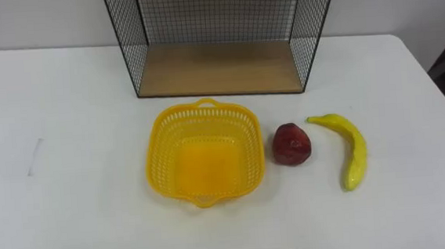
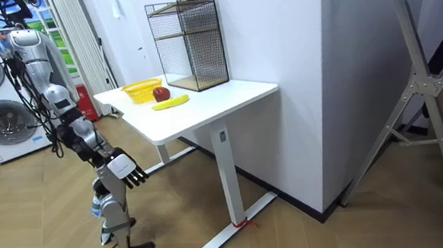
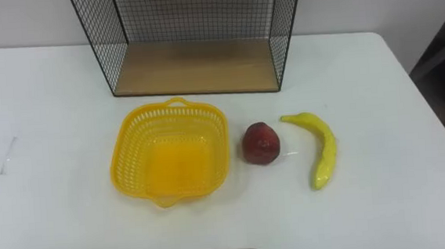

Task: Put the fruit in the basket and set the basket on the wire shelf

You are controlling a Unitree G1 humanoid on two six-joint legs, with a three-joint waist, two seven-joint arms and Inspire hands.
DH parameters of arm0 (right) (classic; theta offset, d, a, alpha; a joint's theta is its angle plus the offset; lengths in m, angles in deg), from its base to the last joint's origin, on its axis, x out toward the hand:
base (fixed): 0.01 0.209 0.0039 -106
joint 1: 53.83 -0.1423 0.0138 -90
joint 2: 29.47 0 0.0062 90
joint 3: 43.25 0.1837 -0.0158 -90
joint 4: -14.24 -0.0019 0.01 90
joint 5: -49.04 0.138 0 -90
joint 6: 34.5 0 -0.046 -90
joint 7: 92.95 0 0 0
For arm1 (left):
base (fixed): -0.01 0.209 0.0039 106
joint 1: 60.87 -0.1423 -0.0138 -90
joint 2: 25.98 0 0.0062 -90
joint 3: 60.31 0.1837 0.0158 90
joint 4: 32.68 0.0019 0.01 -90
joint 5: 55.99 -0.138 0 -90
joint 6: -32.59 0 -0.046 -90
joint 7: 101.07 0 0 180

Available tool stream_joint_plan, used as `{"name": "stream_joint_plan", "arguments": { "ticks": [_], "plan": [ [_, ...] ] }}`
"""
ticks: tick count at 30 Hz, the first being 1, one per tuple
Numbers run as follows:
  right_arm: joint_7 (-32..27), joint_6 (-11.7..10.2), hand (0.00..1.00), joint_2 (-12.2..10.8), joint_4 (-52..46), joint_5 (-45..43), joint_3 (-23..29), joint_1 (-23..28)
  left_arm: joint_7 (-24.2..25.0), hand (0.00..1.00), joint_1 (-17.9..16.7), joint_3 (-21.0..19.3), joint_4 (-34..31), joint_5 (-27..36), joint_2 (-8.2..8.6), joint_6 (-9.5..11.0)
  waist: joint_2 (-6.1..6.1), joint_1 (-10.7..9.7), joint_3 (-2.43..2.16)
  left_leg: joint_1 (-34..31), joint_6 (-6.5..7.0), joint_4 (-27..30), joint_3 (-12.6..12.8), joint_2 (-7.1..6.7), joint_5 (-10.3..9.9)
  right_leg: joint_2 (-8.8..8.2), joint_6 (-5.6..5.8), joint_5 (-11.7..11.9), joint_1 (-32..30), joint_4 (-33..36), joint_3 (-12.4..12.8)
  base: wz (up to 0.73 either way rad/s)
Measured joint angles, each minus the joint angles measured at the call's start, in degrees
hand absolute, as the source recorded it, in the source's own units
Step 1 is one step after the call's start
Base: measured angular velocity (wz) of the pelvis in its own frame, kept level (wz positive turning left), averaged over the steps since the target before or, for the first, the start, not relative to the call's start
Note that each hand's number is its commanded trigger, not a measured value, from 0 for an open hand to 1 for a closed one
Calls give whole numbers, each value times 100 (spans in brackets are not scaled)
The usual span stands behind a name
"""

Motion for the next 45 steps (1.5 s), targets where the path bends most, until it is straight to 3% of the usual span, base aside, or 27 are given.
{"name": "stream_joint_plan", "arguments": {
  "ticks": [14, 26, 32, 37, 42, 45],
  "plan": [
    [-19, 14, 0, -9, -2, -5, 80, 14, 65, 0, -8, -29, -36, 135, 1, -2, -33, -7, 1, 41, 0, -27, -3, 1, 0, 3, 0, 0, 10, 9, 15, 0],
    [-154, 113, 0, -39, 147, 958, 283, 112, -96, 0, 27, -217, 35, 158, 52, 83, -132, -5, 33, 142, -1, -38, 24, 4, -2, 10, -1, 1, 94, 8, 65, -1],
    [-418, 142, 0, -40, 213, 1998, 821, 260, -225, 0, 13, -437, 94, 219, 89, 146, -98, -54, 20, 148, -1, -41, 124, 10, -2, 24, -1, 1, 77, 20, 161, -5],
    [-691, 129, 0, -37, -27, 3268, 1423, 300, -404, 0, -16, -642, 78, 221, 71, 284, -100, -243, 18, 185, 0, -46, 147, 11, -2, 26, -1, 1, 92, 26, 165, -2],
    [-1056, 133, 0, -35, -400, 4349, 2467, 251, -502, 0, -98, -756, -37, 332, 75, 343, -65, -504, -12, 251, 1, -125, 232, 11, -2, 32, 1, -1, 43, 28, 266, -8],
    [-1554, 52, 0, -35, -966, 4500, 2999, 376, -569, 0, -165, -937, -135, 410, 36, 399, -58, -560, -28, 319, 2, -195, 351, 12, 0, 44, 9, -7, -4, 87, 405, -23]
  ]
}}
